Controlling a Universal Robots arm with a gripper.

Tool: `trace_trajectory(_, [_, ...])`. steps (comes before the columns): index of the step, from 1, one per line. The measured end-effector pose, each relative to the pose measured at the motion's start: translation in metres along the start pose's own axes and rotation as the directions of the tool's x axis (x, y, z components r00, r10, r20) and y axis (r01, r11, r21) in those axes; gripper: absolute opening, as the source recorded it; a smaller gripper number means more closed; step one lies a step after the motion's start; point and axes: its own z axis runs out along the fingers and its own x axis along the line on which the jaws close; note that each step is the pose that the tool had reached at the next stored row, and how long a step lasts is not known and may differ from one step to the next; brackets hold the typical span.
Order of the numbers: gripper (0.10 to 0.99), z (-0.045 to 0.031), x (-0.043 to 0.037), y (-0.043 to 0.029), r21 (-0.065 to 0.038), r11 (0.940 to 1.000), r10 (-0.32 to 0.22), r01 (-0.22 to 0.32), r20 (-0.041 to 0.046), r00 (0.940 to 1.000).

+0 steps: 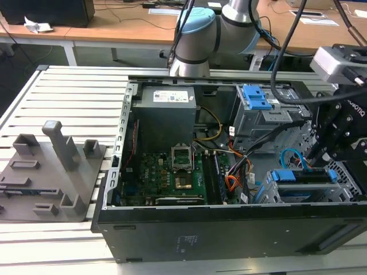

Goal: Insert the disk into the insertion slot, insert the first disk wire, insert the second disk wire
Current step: 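Insert the second disk wire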

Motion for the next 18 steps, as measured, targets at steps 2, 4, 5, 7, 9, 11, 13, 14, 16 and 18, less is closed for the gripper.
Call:
trace_trajectory(2, [0.220, -0.0065, -0.0021, 0.0004, 0.000, 1.0000, 0.000, 0.000, -0.0048, 1.0000])
trace_trajectory(4, [0.157, -0.0120, -0.0032, 0.0008, 0.000, 1.0000, 0.001, -0.001, -0.0084, 1.0000])
trace_trajectory(5, [0.106, -0.0151, -0.0034, 0.0010, 0.000, 1.0000, 0.001, -0.001, -0.0094, 1.0000])
trace_trajectory(7, [0.106, -0.0150, -0.0034, 0.0010, 0.000, 1.0000, 0.001, -0.001, -0.0092, 1.0000])
trace_trajectory(9, [0.106, -0.0152, -0.0034, 0.0029, 0.000, 1.0000, 0.001, -0.001, -0.0097, 1.0000])
trace_trajectory(11, [0.106, -0.0146, -0.0033, 0.0089, 0.000, 1.0000, 0.001, -0.001, -0.0094, 1.0000])
trace_trajectory(13, [0.106, -0.0134, -0.0032, 0.0263, 0.000, 1.0000, 0.001, -0.001, -0.0094, 1.0000])
trace_trajectory(14, [0.106, -0.0131, -0.0031, 0.0325, 0.000, 1.0000, 0.001, -0.001, -0.0095, 1.0000])
trace_trajectory(16, [0.106, -0.0127, -0.0031, 0.0371, 0.000, 1.0000, 0.001, -0.001, -0.0093, 1.0000])
trace_trajectory(18, [0.106, -0.0127, -0.0030, 0.0373, 0.001, 1.0000, 0.000, 0.000, -0.0095, 1.0000])
